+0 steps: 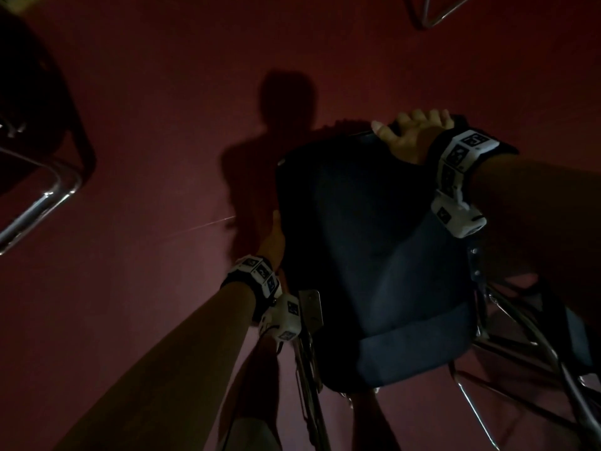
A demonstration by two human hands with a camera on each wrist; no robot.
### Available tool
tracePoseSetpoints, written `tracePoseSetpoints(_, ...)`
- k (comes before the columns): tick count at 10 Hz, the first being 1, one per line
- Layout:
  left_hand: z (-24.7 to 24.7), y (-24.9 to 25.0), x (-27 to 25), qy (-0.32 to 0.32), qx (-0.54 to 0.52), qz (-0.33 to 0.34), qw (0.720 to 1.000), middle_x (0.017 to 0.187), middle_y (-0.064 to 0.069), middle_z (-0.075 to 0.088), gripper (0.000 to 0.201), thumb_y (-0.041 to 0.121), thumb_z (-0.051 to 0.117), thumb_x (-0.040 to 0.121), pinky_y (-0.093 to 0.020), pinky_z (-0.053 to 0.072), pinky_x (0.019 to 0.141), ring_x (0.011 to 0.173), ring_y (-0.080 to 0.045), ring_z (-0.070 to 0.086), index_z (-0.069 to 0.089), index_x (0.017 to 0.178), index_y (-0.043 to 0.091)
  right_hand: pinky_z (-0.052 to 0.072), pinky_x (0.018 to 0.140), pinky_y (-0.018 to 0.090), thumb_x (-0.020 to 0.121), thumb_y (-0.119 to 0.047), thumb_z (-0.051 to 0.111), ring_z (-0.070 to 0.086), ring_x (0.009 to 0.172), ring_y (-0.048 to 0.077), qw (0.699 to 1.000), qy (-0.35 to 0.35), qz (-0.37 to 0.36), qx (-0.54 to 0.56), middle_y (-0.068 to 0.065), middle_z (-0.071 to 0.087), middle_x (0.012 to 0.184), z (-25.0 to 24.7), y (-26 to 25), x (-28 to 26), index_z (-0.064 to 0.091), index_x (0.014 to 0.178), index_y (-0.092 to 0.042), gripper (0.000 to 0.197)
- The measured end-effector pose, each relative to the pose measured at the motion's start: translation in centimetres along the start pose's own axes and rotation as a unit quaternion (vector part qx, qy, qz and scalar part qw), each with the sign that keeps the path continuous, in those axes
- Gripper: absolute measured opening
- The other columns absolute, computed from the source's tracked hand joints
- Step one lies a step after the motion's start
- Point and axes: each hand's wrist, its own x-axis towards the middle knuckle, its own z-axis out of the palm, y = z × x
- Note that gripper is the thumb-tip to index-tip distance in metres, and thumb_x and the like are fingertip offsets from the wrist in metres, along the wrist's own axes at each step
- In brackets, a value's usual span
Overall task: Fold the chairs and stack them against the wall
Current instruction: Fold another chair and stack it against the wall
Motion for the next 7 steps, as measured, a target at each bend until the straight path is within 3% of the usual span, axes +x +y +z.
tracePoseSetpoints(1, -0.6, 0.9, 0.5, -0.036, -0.026, -0.009, 0.999, 0.134, -0.009, 0.06, 0.109, 0.1, 0.034, 0.061, -0.05, 0.046, 0.105, 0.12, -0.032, 0.059, 0.057, 0.137, 0.026, 0.002, 0.122, 0.053, 0.088, -0.081, 0.004, 0.012, 0.15, 0.038, 1.0, 0.001, -0.001, 0.008, 0.011, 0.018, 0.164, 0.6, -0.3, 0.4, 0.021, 0.157, -0.021, 0.093)
tracePoseSetpoints(2, -1.3, 1.9, 0.9, -0.042, -0.04, -0.013, 0.998, 0.107, -0.007, 0.067, 0.067, 0.089, 0.048, 0.072, -0.041, 0.054, 0.087, 0.09, -0.023, 0.064, 0.066, 0.101, 0.032, 0.002, 0.122, 0.053, 0.089, -0.08, 0.005, 0.011, 0.15, 0.037, 1.0, 0.006, -0.005, 0.019, 0.011, 0.017, 0.164, 0.7, -0.5, 0.3, 0.021, 0.157, -0.021, 0.091)
tracePoseSetpoints(3, -1.3, 0.7, 1.5, -0.087, -0.053, -0.033, 0.994, 0.08, 0.003, 0.054, 0.04, 0.074, 0.061, 0.081, -0.033, 0.048, 0.059, 0.06, -0.014, 0.053, 0.062, 0.078, 0.034, 0.0, 0.122, 0.054, 0.089, -0.08, 0.005, 0.012, 0.15, 0.037, 0.999, 0.02, -0.008, 0.025, 0.011, 0.021, 0.163, 1.4, 0.2, -0.5, 0.026, 0.155, -0.021, 0.091)
tracePoseSetpoints(4, -0.3, -0.2, -0.1, -0.079, 0.017, 0.0, 0.997, 0.086, 0.008, 0.05, 0.026, 0.058, 0.044, 0.099, -0.045, 0.054, 0.082, 0.073, -0.011, 0.052, 0.053, 0.083, 0.04, -0.002, 0.122, 0.054, 0.089, -0.079, 0.006, 0.013, 0.149, 0.038, 0.998, 0.041, -0.015, 0.04, 0.011, 0.025, 0.161, 2.4, 1.4, -2.0, 0.031, 0.151, -0.02, 0.089)
tracePoseSetpoints(5, -0.4, -0.5, -1.8, -0.03, 0.065, 0.02, 0.997, 0.092, 0.011, 0.051, 0.024, 0.043, 0.033, 0.105, -0.051, 0.048, 0.103, 0.083, -0.01, 0.054, 0.045, 0.085, 0.039, -0.003, 0.122, 0.053, 0.091, -0.077, 0.008, 0.016, 0.149, 0.037, 0.998, 0.04, -0.027, 0.051, 0.011, 0.027, 0.159, 2.2, 1.9, -4.0, 0.034, 0.15, -0.022, 0.085)
tracePoseSetpoints(6, -0.5, -0.7, -4.8, -0.038, 0.062, 0.016, 0.997, 0.096, 0.009, 0.056, 0.024, 0.036, 0.035, 0.106, -0.05, 0.049, 0.103, 0.094, -0.017, 0.059, 0.051, 0.088, 0.036, 0.001, 0.123, 0.052, 0.097, -0.07, 0.019, 0.02, 0.146, 0.035, 0.993, 0.048, -0.062, 0.093, 0.011, 0.03, 0.155, 1.6, 2.5, -7.1, 0.036, 0.149, -0.025, 0.071)
tracePoseSetpoints(7, 0.2, -0.8, -8.5, -0.064, 0.054, 0.001, 0.996, 0.087, 0.006, 0.058, 0.025, 0.036, 0.042, 0.105, -0.042, 0.053, 0.084, 0.08, -0.015, 0.058, 0.058, 0.086, 0.032, 0.018, 0.119, 0.053, 0.099, -0.057, 0.041, 0.025, 0.142, 0.038, 0.968, 0.098, -0.091, 0.214, 0.01, 0.029, 0.153, 2.8, 5.5, -11.9, 0.036, 0.15, -0.028, 0.059)
